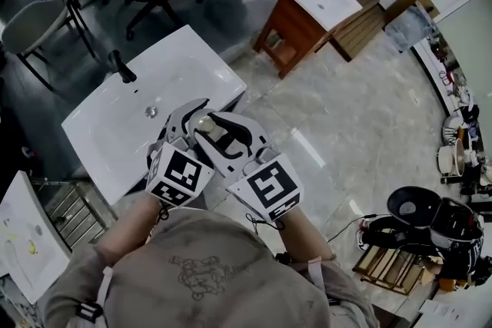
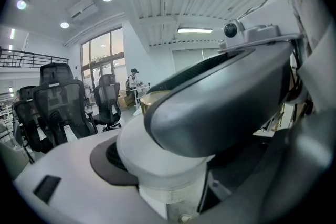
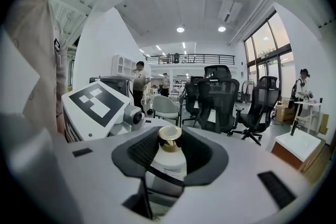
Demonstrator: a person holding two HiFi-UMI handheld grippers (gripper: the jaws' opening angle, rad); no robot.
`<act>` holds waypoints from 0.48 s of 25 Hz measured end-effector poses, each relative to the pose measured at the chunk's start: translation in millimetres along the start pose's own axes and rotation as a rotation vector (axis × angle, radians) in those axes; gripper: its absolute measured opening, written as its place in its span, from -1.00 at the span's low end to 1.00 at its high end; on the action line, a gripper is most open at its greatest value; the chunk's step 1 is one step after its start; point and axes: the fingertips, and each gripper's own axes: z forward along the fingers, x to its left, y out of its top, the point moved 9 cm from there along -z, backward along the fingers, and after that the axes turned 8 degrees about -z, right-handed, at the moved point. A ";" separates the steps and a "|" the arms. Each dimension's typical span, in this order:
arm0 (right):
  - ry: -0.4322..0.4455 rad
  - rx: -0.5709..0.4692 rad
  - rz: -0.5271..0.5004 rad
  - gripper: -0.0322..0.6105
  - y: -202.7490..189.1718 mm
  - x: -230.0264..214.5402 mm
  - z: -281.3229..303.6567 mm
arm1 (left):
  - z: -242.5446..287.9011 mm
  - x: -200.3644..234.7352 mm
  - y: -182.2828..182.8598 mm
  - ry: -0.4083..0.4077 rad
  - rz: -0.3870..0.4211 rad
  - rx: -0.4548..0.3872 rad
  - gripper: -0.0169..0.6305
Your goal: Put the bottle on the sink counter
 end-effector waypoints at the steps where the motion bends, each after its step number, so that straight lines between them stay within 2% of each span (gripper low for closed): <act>1: 0.004 0.004 0.001 -0.47 1.3 -7.4 8.5 | 4.6 9.9 1.1 0.001 -0.002 0.001 0.07; 12: 0.064 0.030 -0.002 -0.47 10.7 -89.3 126.9 | 55.4 139.9 -0.4 0.044 -0.026 0.011 0.07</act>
